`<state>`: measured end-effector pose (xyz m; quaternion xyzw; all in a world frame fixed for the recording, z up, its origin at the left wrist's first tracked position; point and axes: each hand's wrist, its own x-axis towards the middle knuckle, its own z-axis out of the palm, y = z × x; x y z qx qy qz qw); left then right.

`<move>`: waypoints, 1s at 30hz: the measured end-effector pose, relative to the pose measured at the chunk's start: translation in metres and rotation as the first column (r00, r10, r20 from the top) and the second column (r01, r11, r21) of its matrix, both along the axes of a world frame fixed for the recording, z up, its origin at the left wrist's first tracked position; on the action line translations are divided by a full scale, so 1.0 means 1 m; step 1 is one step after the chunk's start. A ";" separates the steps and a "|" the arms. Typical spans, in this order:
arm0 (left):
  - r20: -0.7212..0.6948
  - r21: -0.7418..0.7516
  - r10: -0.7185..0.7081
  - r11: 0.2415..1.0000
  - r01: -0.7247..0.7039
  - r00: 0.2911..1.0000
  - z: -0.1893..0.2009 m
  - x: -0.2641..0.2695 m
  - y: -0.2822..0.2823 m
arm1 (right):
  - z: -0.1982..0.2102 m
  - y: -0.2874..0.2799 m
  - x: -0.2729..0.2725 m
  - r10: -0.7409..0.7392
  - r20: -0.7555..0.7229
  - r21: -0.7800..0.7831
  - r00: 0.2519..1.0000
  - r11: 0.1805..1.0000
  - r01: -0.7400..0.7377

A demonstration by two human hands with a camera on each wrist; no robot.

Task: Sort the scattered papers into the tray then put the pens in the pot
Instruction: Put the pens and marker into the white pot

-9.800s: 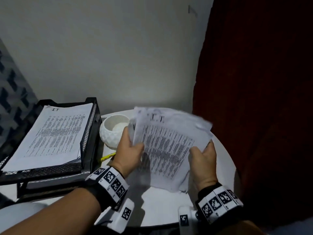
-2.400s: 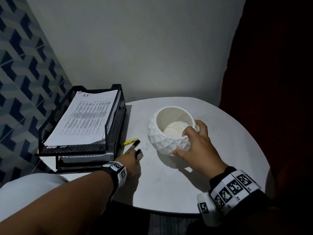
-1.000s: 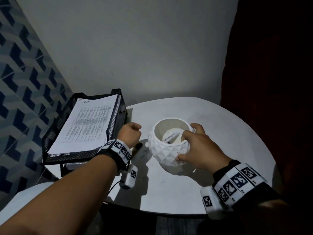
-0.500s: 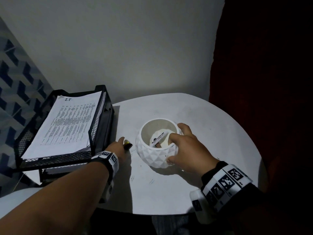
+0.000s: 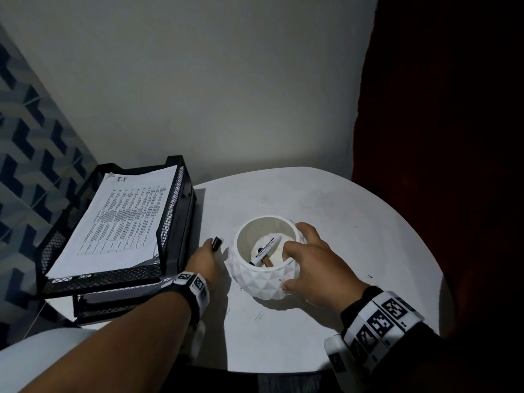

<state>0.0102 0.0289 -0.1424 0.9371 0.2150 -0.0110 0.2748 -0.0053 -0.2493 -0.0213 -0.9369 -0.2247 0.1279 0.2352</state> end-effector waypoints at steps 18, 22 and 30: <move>0.535 -0.546 0.013 0.769 0.333 0.845 0.170 -0.009 -0.094 | 0.011 0.005 -0.010 0.061 0.051 0.005 0.997 0.998 -0.061; 0.447 -0.332 -0.301 0.818 0.469 0.842 0.143 -0.015 -0.101 | 0.013 0.003 -0.011 0.057 0.038 0.023 0.998 0.998 -0.058; 0.366 -0.343 -0.395 0.784 0.517 0.843 0.144 -0.014 -0.093 | 0.016 -0.003 -0.006 0.040 0.036 0.043 0.999 0.998 -0.041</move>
